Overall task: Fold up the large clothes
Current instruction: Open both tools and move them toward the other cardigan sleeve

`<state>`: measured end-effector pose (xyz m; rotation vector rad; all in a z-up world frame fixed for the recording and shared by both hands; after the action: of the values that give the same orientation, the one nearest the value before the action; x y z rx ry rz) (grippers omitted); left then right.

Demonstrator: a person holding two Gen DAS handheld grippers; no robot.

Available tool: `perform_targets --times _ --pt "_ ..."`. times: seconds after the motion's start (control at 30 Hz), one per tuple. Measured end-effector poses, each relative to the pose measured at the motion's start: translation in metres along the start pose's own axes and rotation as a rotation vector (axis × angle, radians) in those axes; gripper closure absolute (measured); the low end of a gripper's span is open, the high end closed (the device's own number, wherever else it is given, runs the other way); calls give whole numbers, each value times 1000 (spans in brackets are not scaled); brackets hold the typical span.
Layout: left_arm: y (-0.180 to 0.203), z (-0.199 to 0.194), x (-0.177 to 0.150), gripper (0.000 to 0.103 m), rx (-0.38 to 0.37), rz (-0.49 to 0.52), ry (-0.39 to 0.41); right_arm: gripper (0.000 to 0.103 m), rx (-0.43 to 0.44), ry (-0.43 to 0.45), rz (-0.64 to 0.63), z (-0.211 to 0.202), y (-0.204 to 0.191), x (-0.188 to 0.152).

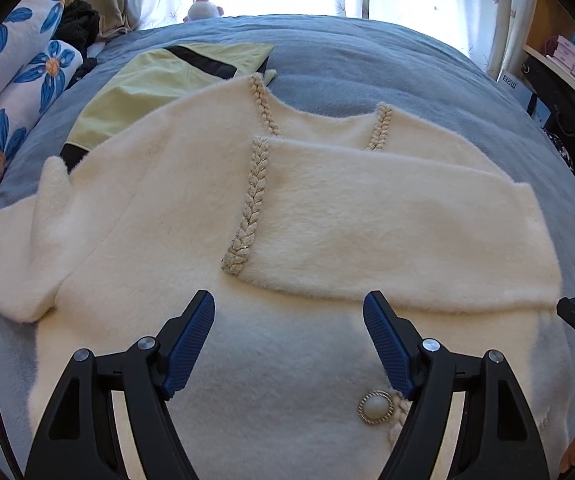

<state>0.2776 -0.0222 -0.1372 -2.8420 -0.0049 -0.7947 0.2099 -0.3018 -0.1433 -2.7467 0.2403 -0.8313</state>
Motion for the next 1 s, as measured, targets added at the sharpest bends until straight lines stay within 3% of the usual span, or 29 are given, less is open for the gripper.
perform_targets --times 0.4,0.77,1.0 --pt "0 -71 -30 28 5 45 67 75 72 38 16 -51 -25 -28" --pt "-16 -121 -84 28 -14 67 62 75 130 9 24 -81 -50 -74" --pt "-41 -140 -109 28 -32 55 50 75 140 -14 -44 -96 -82 -92"
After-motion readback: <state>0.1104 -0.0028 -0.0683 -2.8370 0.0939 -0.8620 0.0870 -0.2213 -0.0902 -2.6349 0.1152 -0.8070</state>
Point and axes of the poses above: each gripper's, at about its wrist camera, not at the fingertips, and z roughly the way its jaws point, y to its right, x to its top, the point moved 2 cm from there along z, roughly the way its jaws point, and after that the axes turned 15 degrees about x, right-handed, at the moved point
